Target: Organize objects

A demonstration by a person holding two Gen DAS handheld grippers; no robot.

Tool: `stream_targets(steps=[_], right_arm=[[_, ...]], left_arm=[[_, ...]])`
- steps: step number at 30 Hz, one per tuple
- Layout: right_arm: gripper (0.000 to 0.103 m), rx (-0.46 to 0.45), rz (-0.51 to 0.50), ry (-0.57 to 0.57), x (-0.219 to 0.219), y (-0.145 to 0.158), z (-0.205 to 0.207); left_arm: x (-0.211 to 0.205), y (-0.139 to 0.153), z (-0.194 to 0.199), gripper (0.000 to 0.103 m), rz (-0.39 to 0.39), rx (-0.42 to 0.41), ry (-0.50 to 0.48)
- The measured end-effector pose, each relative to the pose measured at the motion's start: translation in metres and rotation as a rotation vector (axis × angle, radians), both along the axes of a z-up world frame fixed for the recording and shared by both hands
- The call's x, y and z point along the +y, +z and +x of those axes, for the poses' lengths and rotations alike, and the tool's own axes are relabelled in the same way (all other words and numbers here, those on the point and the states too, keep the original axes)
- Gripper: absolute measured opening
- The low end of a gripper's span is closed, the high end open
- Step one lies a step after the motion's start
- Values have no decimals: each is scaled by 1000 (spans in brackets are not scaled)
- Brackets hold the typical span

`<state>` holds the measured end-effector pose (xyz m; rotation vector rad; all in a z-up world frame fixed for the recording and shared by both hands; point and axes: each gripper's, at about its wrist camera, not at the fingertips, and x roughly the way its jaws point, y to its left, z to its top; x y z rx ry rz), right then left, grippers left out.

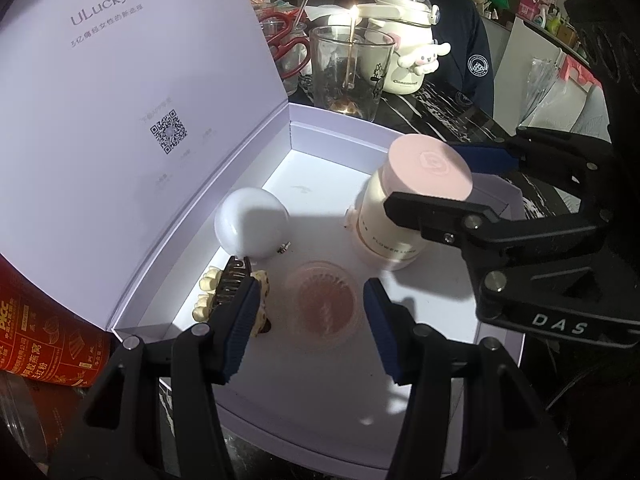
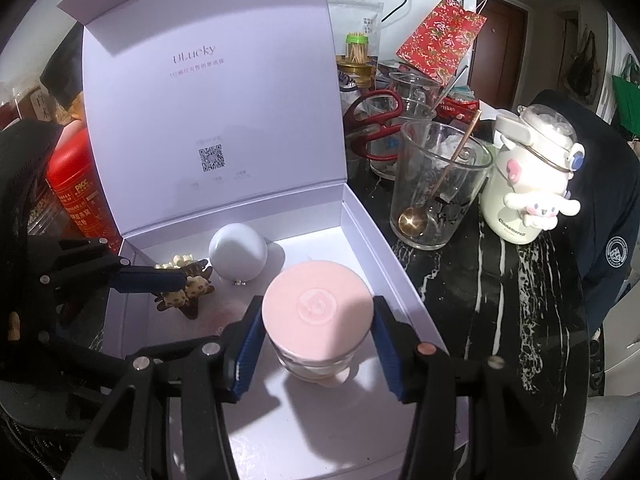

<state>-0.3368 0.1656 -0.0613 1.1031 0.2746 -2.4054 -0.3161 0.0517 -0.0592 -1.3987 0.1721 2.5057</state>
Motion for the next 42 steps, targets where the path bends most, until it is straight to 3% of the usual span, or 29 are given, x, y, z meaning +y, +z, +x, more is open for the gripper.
stream_targets(steps=[19, 42], right_arm=[[57, 22, -41, -37, 6, 14, 7], [62, 100, -47, -94, 28, 66, 66]], left_arm=[[-1, 2, 0, 53, -11, -6, 9], [0, 60, 48, 57, 7, 73, 40]])
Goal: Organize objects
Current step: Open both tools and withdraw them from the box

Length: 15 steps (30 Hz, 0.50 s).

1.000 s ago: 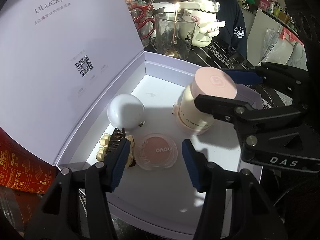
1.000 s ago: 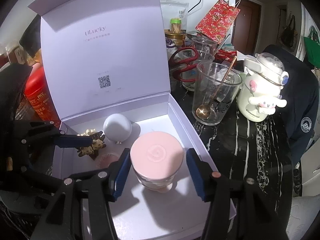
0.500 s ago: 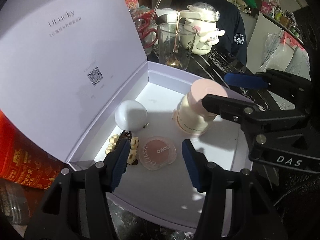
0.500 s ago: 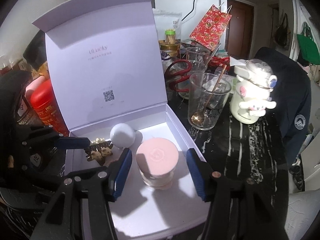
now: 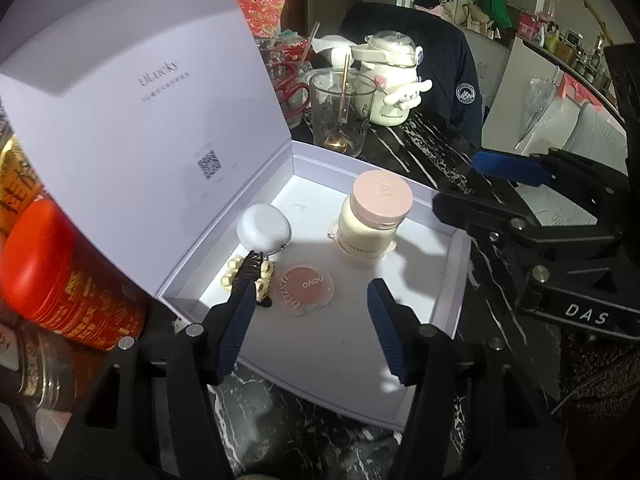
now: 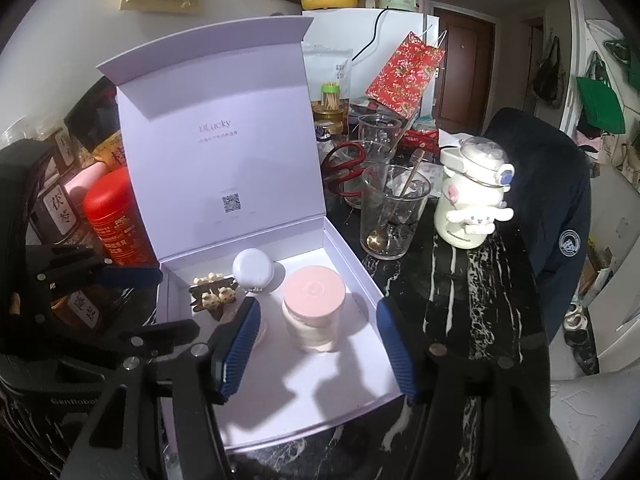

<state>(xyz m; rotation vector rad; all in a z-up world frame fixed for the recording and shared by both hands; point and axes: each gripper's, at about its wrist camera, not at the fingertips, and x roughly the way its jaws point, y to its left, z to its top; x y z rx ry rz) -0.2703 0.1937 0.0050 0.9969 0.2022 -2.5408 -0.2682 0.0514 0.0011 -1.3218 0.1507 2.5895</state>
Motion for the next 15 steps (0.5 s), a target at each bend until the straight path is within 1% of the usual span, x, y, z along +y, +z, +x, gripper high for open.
stream_targets(steps=[15], right_arm=[[69, 34, 6, -17, 6, 16, 43]], left_arm=[[-5, 23, 37, 63, -7, 38, 29]])
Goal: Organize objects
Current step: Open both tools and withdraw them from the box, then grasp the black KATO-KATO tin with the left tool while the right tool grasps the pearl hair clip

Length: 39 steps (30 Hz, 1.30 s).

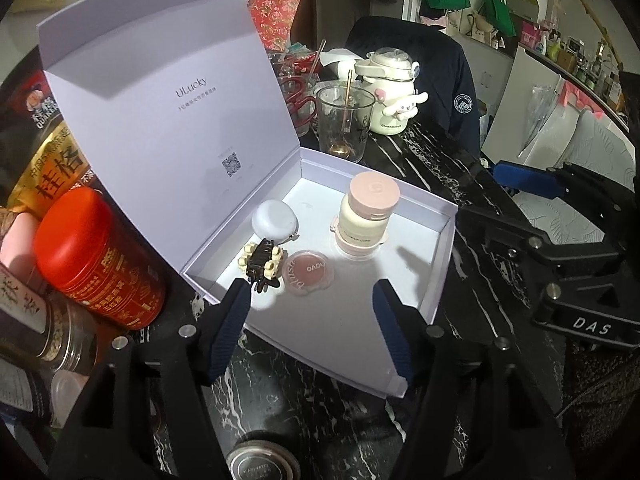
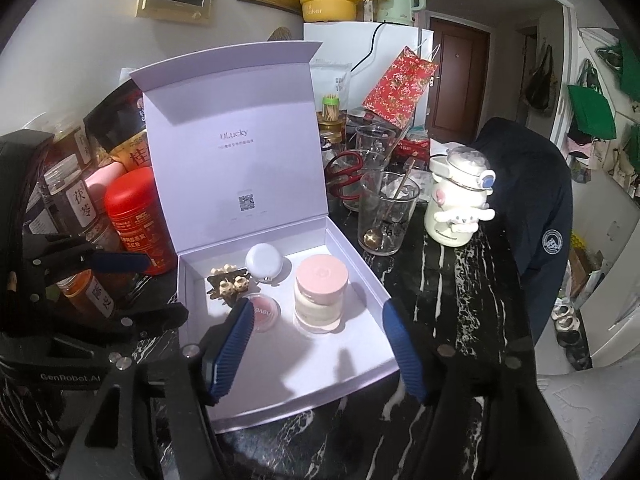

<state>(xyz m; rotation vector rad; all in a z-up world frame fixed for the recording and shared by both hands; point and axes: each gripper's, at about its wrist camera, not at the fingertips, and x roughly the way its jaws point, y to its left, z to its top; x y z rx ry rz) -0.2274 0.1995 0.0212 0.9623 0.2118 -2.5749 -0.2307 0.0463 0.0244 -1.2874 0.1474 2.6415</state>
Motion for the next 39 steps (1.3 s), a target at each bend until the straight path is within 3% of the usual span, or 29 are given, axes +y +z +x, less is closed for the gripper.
stream_targets(steps=[13, 39], right_arm=[[72, 1, 0, -14, 8, 2, 31], [72, -14, -11, -6, 0, -8, 96]], left_arm=[[3, 16, 28, 74, -4, 36, 6], [-2, 16, 87, 77, 3, 51, 15]])
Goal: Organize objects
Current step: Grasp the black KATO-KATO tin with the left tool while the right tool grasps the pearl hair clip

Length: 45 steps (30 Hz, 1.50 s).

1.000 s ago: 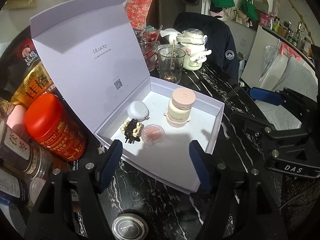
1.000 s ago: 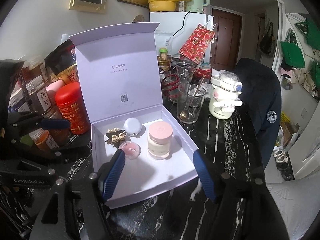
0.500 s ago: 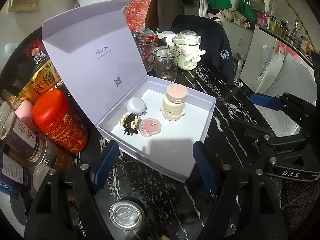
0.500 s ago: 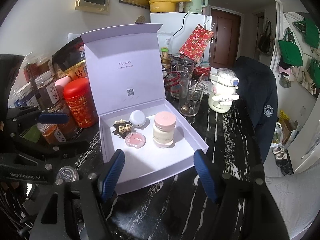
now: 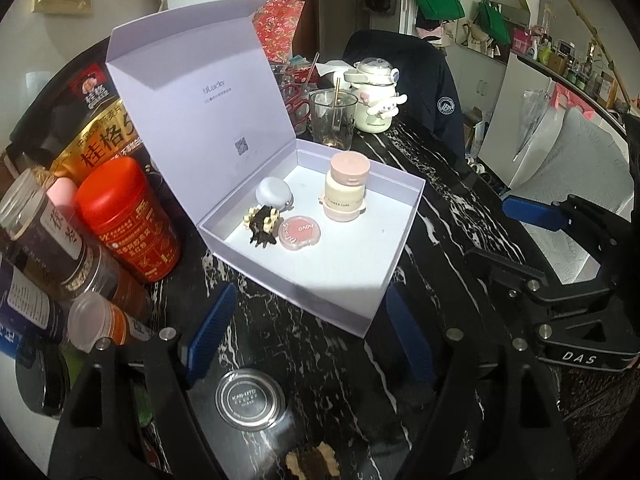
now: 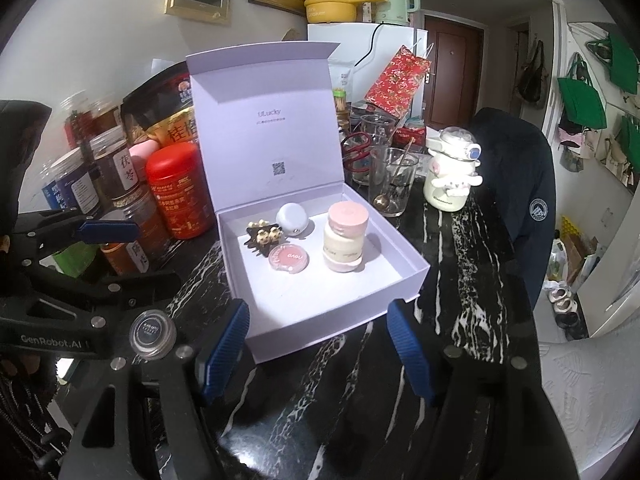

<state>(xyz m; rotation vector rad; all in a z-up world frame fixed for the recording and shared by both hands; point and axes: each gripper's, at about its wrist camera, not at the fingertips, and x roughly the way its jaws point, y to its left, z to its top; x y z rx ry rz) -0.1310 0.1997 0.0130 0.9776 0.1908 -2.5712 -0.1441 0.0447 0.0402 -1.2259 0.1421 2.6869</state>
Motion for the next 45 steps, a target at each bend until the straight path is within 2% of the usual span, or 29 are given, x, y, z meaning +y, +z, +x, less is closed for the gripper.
stream_targets(steps=[18, 45], right_arm=[[73, -45, 8, 63, -35, -23, 30], [73, -162, 32, 222, -100, -87, 69]], left_arm=[[-32, -21, 40, 77, 12, -26, 58], [-87, -78, 88, 77, 23, -122, 170]])
